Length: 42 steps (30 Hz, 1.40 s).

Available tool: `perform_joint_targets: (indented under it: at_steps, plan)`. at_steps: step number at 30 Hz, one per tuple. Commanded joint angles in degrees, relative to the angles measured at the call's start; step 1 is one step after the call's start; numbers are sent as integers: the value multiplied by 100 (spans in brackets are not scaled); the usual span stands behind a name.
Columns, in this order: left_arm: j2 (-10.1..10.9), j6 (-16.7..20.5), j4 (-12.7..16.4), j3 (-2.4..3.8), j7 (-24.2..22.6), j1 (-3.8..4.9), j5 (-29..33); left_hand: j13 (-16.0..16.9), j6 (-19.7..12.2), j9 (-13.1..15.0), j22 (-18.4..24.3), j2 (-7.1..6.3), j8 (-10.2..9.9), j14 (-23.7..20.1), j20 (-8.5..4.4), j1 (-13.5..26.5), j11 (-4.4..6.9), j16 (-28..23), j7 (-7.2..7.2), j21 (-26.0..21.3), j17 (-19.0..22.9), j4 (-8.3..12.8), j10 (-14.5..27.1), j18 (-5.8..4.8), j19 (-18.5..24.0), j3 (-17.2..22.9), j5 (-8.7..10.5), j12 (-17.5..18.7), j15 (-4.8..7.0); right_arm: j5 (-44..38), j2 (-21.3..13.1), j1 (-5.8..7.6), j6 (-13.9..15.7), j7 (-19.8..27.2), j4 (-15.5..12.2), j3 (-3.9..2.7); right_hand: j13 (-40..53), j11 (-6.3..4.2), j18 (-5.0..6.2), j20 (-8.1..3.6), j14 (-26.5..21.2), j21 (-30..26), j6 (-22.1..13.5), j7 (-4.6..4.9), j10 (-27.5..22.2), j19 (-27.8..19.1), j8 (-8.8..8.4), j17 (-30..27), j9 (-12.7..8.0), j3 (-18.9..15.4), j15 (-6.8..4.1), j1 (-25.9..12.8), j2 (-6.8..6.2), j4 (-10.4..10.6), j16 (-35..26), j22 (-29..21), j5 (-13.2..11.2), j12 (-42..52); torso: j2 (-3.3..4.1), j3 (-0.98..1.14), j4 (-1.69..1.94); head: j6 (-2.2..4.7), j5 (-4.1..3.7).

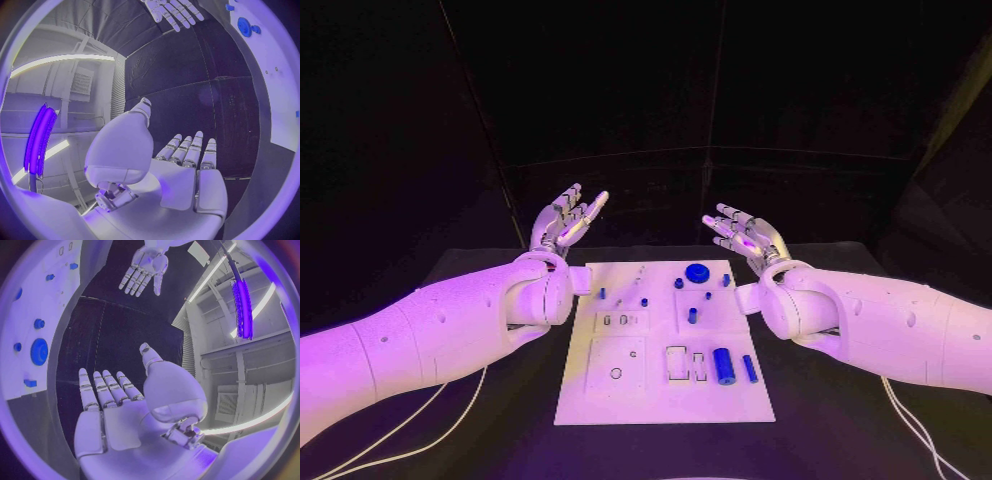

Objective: Assemble the parts on the task board

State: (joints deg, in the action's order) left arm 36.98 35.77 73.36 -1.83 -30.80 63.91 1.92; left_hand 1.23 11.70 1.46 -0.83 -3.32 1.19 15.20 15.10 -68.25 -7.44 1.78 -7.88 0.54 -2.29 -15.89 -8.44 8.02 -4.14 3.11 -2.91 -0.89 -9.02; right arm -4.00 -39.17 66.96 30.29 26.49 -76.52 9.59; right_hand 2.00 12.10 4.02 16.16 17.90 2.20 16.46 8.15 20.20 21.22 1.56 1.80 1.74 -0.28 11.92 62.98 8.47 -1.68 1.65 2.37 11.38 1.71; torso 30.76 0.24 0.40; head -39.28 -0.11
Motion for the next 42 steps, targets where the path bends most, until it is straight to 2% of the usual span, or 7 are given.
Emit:
perform_joint_targets:
  at_steps: [1, 7, 11, 19, 29, 33, 42]
  plan:
    - [-57, -534, -126, -7, -293, 39, 67, 11, 76, 16, -11, -13, 39, 92, 97, -267, -19, 31, -161, 37, -14, -86, -76, 135, -14, 18, -44, -40, -23, -475, 97, 131, -1132, -181, 234, 126, 28, 97, 94, 56, 238, 40, 176, 650, 252, 123, 40, 27, 26, 23, 86, 415, 30, -156, 41, 23, 50, 55, -2, 1, 3, -2, 1]
    - [-66, -547, -144, -9, -298, 43, 69, 12, 90, 18, -12, -11, 42, 95, 97, -270, -31, 33, -171, 39, -15, -86, -85, 148, -16, 23, -45, -42, -26, -619, 201, 263, -1533, -251, 486, 300, 103, 235, 361, 50, 1905, 404, 955, 797, 1401, 1553, 143, 145, 94, 233, 126, 1134, -22, -683, 308, 219, -64, 185, -2, 1, 3, -2, 1]
    - [62, -595, -44, -9, -303, 51, 6, 14, 100, 19, -15, -8, 44, 104, 98, -275, -43, 36, -183, 42, -17, -85, -95, 163, -23, 29, -44, -44, -28, -1587, 67, 311, -1174, -170, 630, 311, 186, 104, 520, 37, 3045, 642, 2025, 736, 2762, 2098, 341, 205, 183, 312, -42, 1386, -54, -900, 550, 296, -87, 422, 7, -12, 5, -66, -32]
    - [256, -684, 240, -10, -302, 51, -22, 37, 313, 41, -70, 80, 72, 523, 159, -411, -140, 125, -253, 125, -93, -56, -324, 228, -233, 73, -38, -71, -121, -2914, 18, 506, -1005, -326, 819, 294, 164, -178, 660, -149, 4160, 1081, 3411, 520, 3676, 2841, 518, 264, 217, 469, -388, 1531, -129, -1216, 744, 425, -134, 562, 106, -20, 22, -70, -53]
    - [545, -819, 722, -11, -322, 49, -181, 170, 1386, 132, -602, 250, 214, 2690, 169, -767, -489, 737, -474, 1199, -400, 42, -1952, 18, -2762, -19, -28, -304, -367, -5225, 43, 620, -1168, -840, 976, -240, 192, -428, 643, -607, 5438, 1947, 3932, 365, 4494, 3604, 447, 557, 216, 700, -810, 1440, -301, -1464, 1136, 857, -110, 455, 384, -37, 68, -7, -80]
    - [695, -897, 931, -12, -300, 48, -210, 287, 2310, 207, -743, 330, 385, 3523, 137, -842, -566, 1046, -551, 1606, -502, 131, -3609, 203, -3580, -90, -50, -665, -178, -6133, 54, 694, -1239, -1210, 874, -311, 192, -547, 634, -821, 5985, 2541, 4095, 272, 4741, 3914, 419, 828, 215, 674, -988, 1439, -425, -1456, 1565, 1208, -62, 401, 514, -48, 84, 39, -91]
    - [967, -1005, 1447, -13, -221, 47, -285, 242, 3533, 240, -815, 454, 548, 4271, -13, -921, -379, 1126, -578, 1900, -679, 310, -4285, 253, -4317, -238, -34, -699, 49, -8102, 98, 761, -1515, -2266, 559, -352, 197, -681, 638, -1053, 6536, 3708, 4267, 147, 4985, 4028, 273, 1613, 209, 703, -1154, 1273, -619, -1425, 2715, 1963, -3, 202, 752, -54, 124, 87, -155]
